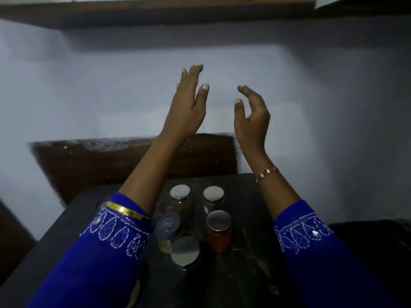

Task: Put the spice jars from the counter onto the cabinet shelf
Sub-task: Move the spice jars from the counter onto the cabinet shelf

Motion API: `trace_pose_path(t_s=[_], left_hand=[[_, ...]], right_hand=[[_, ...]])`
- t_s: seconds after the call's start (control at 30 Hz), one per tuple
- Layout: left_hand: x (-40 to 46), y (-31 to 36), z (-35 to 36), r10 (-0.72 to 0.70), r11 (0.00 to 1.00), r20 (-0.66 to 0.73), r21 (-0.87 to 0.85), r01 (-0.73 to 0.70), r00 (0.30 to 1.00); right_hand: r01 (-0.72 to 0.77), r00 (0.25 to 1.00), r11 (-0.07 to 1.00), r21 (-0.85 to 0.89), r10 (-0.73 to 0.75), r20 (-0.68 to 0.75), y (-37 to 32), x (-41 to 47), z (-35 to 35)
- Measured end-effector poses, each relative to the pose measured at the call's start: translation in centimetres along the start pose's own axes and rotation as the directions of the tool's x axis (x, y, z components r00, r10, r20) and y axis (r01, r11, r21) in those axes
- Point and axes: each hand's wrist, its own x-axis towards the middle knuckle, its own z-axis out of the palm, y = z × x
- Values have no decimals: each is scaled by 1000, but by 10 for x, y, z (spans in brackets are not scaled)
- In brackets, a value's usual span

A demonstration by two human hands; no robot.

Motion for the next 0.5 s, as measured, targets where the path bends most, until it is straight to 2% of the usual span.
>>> trace_pose_path(t_s=[0.17, 0.33, 0.5], left_hand=[[-38, -66, -37, -125, 992, 14, 2, 125, 992], [-79, -131, -69, -209, 976, 80, -41, 213, 975], [-122, -200, -96, -349, 930, 116, -80, 359, 930]], right_hand=[[-69, 988, 998, -16, 70, 139, 4, -54, 57], [-198, 968, 980, -31, 200, 149, 15, -109, 104], [-265, 921, 947, -179, 304, 244, 33, -171, 140]])
